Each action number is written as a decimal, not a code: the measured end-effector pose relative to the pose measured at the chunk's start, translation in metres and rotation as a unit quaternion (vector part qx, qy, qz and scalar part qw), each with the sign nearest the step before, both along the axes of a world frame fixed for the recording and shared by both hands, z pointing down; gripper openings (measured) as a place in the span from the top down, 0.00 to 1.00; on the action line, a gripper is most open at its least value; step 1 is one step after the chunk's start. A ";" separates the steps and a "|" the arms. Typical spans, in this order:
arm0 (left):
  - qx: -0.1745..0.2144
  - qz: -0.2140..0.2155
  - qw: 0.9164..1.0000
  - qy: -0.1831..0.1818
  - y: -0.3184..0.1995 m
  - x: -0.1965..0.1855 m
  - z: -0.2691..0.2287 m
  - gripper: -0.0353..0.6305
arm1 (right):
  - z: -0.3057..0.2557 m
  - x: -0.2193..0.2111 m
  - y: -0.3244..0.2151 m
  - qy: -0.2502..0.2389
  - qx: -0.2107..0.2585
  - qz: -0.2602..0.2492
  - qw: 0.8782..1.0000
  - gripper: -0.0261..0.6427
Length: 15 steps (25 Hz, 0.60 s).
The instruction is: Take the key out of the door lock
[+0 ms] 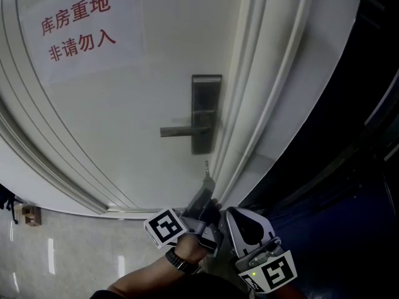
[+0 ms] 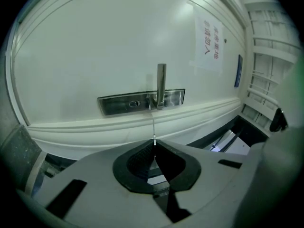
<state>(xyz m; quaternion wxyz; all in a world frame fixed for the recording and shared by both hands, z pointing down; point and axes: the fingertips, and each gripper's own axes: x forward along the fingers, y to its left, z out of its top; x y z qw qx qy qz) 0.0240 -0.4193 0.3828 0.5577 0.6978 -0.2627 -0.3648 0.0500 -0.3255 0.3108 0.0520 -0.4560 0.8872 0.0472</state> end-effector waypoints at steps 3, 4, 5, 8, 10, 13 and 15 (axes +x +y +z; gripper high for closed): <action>0.005 -0.002 1.000 0.002 0.006 0.001 -0.001 0.94 | 0.000 0.001 0.007 0.009 -0.003 -0.002 1.000 0.94; 0.001 -0.001 1.000 0.001 0.008 0.002 0.000 0.94 | 0.000 0.001 0.009 0.010 -0.003 -0.001 1.000 0.94; -0.004 -0.001 1.000 -0.002 0.010 0.001 0.001 0.94 | -0.002 0.001 0.010 0.010 -0.003 -0.001 1.000 0.94; -0.007 -0.003 1.000 -0.014 0.010 -0.002 0.001 0.94 | -0.005 0.001 0.010 0.006 0.003 -0.003 1.000 0.94; 0.001 -0.003 1.000 -0.014 0.009 -0.001 -0.001 0.94 | -0.006 0.002 0.009 0.006 0.005 -0.004 1.000 0.94; 0.004 -0.002 1.000 -0.007 0.011 0.002 -0.003 0.94 | -0.005 0.003 0.010 0.006 0.005 -0.005 1.000 0.94; 0.005 -0.002 1.000 -0.008 0.012 0.002 -0.003 0.94 | -0.005 0.004 0.011 0.006 0.003 -0.005 1.000 0.94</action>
